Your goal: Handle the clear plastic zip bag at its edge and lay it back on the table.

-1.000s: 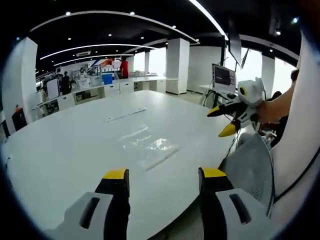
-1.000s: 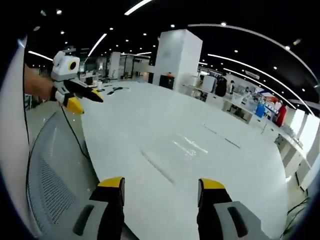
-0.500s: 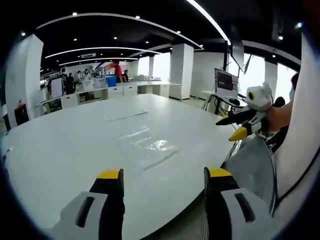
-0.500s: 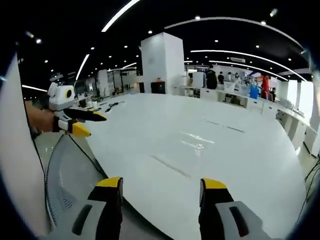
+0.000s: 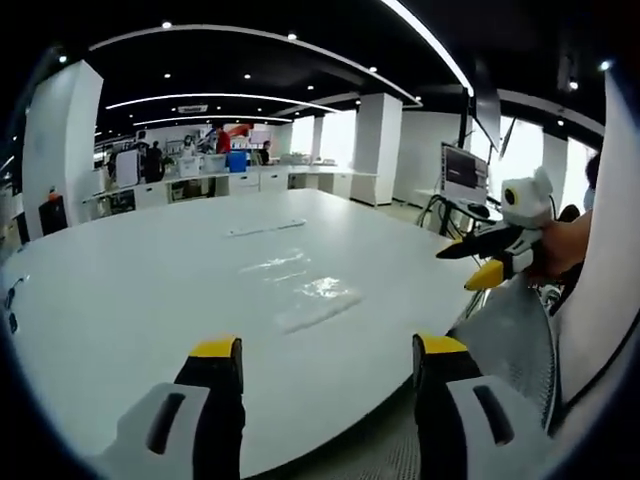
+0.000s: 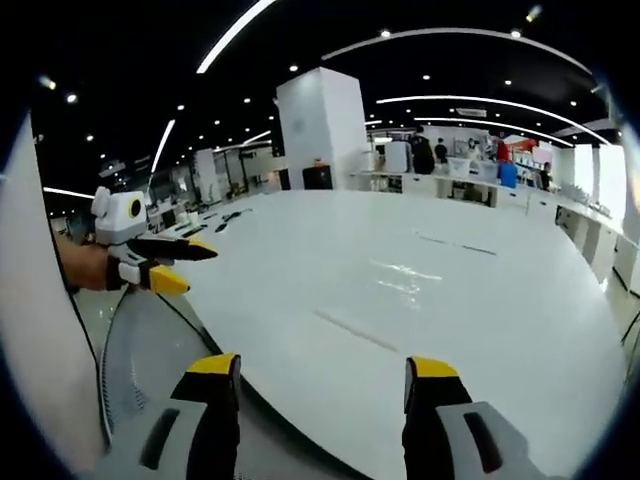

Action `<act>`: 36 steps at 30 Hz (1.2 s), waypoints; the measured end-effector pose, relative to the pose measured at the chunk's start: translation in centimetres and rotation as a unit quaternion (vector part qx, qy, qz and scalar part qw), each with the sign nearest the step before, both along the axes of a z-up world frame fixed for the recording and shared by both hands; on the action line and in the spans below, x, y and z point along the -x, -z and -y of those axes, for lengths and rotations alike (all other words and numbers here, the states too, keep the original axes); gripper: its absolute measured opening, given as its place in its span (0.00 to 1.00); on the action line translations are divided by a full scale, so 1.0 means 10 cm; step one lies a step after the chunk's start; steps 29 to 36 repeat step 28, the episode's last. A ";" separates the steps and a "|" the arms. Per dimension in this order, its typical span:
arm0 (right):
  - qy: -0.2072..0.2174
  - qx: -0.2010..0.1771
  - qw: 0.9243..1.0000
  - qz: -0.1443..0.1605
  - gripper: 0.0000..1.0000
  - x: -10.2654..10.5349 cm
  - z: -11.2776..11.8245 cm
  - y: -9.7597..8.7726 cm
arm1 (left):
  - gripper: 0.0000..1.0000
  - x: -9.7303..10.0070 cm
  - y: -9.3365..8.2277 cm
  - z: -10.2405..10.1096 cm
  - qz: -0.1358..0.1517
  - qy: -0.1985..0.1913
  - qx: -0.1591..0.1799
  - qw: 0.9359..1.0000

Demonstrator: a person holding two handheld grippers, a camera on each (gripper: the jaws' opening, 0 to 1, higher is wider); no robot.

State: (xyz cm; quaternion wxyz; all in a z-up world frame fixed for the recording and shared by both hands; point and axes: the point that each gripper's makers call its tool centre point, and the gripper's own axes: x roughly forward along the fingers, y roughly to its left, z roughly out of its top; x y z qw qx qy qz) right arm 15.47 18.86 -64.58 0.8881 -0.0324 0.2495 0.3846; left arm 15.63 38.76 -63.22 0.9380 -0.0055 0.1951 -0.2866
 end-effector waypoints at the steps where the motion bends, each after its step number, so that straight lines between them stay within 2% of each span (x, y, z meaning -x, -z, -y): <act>1: -0.003 0.000 1.000 0.001 0.67 0.02 -0.04 0.01 | 0.69 -0.01 0.02 -0.02 -0.001 -0.003 0.003 1.000; 4: -0.016 0.019 0.999 0.021 0.70 0.04 -0.08 0.06 | 0.69 -0.01 0.00 0.01 0.001 -0.003 0.006 1.000; 5: -0.014 0.025 0.999 0.018 0.70 0.05 -0.07 0.09 | 0.69 0.00 0.00 0.02 0.001 -0.003 0.006 1.000; 7: -0.010 0.014 1.000 0.017 0.71 0.04 -0.07 0.06 | 0.70 0.01 0.00 0.04 0.000 0.000 0.005 1.000; 9: -0.015 0.028 0.999 0.032 0.75 0.04 -0.07 0.06 | 0.70 0.01 -0.02 0.07 0.002 0.001 0.008 1.000; 12: -0.013 0.023 0.999 0.020 0.75 0.05 -0.09 0.08 | 0.69 0.02 -0.03 0.08 0.002 0.002 0.008 1.000; 18: -0.008 0.024 0.999 0.020 0.75 0.05 -0.08 0.09 | 0.70 0.01 -0.10 0.07 0.002 -0.009 0.023 1.000; 36: 0.007 0.016 1.000 0.013 0.78 0.01 -0.05 0.09 | 0.72 0.02 -0.10 0.06 0.003 -0.009 0.025 1.000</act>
